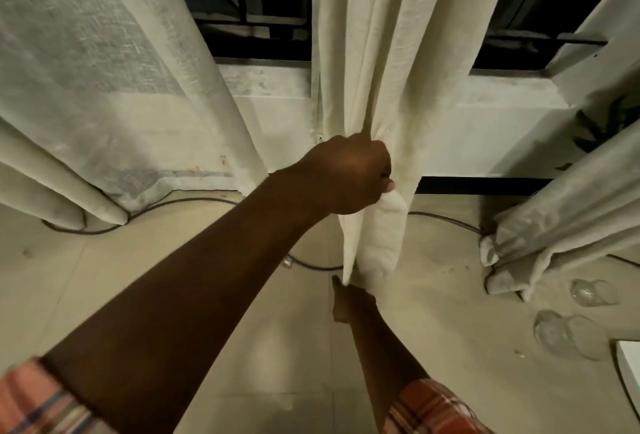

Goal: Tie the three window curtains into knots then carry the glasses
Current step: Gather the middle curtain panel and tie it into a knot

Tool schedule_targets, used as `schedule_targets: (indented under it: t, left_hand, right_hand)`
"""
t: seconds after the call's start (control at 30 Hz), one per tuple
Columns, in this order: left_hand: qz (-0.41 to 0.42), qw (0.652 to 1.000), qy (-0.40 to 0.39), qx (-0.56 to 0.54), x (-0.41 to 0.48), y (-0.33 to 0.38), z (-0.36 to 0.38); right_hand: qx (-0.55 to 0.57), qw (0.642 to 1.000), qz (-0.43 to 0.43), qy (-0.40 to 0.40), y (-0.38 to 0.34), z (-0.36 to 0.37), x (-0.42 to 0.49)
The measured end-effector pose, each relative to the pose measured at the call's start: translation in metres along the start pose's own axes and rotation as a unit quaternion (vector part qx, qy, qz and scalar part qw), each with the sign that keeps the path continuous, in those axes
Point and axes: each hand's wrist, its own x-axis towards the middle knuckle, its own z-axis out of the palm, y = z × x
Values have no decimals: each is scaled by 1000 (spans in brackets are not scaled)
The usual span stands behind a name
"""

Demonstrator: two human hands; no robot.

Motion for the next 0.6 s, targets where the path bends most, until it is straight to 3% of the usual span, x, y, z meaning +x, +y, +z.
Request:
schedule_targets:
  t: [0.07,0.17,0.23,0.3,0.43,0.6]
  left_hand:
    - [11,999,-15,50,-4,-9,18]
    - [-14,985,-164,54,-19,-31,59]
    - [-32,969,-243,31,-31,-42,79]
    - [-38,962,-268,31,-42,-46,87]
    - [-66,972,-220,42,-63,-45,87]
    - [-106,983,-55,136,-96,-46,99]
  right_hand:
    - [-32,997,-21,-61,0,0,-6]
    - [40,996,-49,-59,-1,-10,-13]
    - [81,995,-53,-27,0,-15,-20]
    - [97,994,-36,42,0,-21,-27]
    - [91,974,27,207,-5,-41,-53]
    - [89,940,-1,329,-19,-68,-91]
